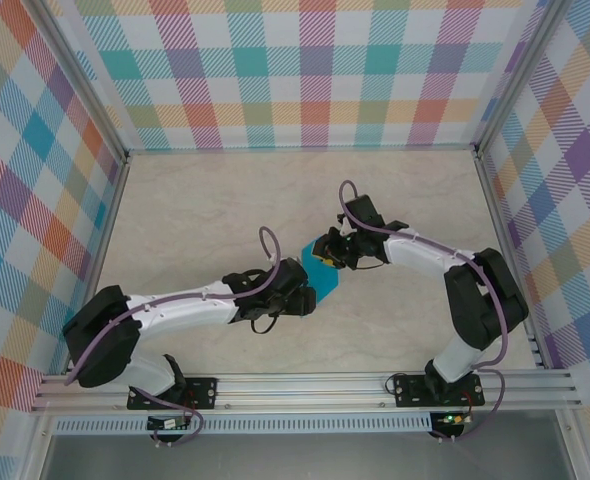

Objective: Fold a paper plane with a square sheet of paper (pick it up from the middle)
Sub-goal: Fourth fold the wing at the center of the table.

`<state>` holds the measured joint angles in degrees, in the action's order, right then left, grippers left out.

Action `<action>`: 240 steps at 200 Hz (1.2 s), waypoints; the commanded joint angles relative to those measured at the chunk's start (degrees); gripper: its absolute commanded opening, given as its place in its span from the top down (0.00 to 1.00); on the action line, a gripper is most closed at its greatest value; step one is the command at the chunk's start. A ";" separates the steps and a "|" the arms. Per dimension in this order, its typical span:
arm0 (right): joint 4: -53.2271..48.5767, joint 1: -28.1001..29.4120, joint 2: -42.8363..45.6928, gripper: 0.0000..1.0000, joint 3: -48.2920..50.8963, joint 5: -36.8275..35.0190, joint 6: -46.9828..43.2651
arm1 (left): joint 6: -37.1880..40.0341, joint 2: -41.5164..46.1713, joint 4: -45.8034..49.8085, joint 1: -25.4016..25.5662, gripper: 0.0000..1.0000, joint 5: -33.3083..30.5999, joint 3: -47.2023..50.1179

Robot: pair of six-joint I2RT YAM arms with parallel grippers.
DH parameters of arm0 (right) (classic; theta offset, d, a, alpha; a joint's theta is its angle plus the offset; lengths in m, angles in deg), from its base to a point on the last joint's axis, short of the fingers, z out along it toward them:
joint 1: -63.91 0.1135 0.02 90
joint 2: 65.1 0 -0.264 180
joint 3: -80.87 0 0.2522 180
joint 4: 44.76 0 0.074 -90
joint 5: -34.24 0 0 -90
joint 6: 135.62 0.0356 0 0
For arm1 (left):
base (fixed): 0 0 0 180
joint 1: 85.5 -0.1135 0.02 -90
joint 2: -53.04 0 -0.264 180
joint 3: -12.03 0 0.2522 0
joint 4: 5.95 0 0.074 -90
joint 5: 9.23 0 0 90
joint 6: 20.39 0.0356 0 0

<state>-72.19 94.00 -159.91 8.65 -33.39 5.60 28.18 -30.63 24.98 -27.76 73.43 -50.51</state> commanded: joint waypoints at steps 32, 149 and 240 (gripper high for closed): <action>-3.45 -1.39 -2.64 0.72 -2.51 8.50 -7.25 | 0.80 -7.23 2.22 3.47 0.35 -8.19 -7.09; -7.82 -2.22 -4.31 0.76 -5.35 10.04 -10.62 | 0.75 -14.49 -0.56 6.61 0.51 -16.64 -8.29; -8.30 -2.31 -4.15 0.77 -5.00 9.35 -10.35 | 1.68 -14.14 -3.19 6.60 0.54 -17.83 -5.41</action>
<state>-79.29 92.01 -163.67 4.74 -24.62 -3.30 29.64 -44.73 22.44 -21.99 57.50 -57.59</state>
